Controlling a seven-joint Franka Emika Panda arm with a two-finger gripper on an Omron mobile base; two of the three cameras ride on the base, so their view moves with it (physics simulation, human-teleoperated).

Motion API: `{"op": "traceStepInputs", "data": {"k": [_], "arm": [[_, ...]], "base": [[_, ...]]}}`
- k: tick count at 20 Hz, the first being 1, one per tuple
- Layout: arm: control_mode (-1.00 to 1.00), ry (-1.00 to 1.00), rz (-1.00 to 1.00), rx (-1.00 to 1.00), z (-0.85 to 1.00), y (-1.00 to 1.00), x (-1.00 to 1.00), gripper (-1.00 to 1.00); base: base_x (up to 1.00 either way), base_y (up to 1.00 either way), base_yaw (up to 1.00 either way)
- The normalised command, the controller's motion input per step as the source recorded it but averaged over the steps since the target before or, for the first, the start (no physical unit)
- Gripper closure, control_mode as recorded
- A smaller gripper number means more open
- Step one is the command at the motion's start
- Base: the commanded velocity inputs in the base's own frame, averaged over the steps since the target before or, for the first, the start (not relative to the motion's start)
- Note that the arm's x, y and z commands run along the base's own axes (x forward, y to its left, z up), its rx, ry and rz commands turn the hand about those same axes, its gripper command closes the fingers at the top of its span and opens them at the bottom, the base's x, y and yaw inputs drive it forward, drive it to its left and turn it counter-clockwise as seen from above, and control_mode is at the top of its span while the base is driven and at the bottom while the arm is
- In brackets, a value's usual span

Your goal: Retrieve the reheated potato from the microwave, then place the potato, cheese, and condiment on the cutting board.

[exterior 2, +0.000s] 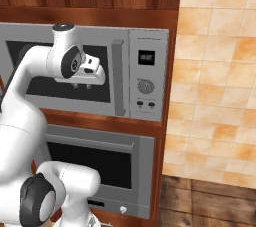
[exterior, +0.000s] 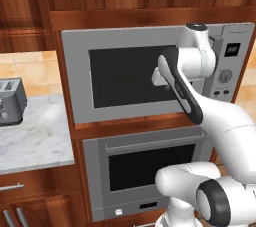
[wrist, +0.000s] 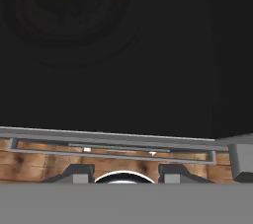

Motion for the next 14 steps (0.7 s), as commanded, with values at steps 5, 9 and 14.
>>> {"op": "traceStepInputs", "data": {"k": [5,9,14], "arm": [[-1.00,-0.04,0.00,0.00,-0.03,0.00,-0.17,-1.00],[-1.00,-0.32,0.00,0.00,-0.01,-0.10,-0.51,-1.00],[-1.00,-0.28,-0.03,0.00,0.00,-0.22,-0.41,-1.00]], "base": [[0.00,0.00,0.00],[0.00,0.00,0.00],[0.00,0.00,0.00]]}}
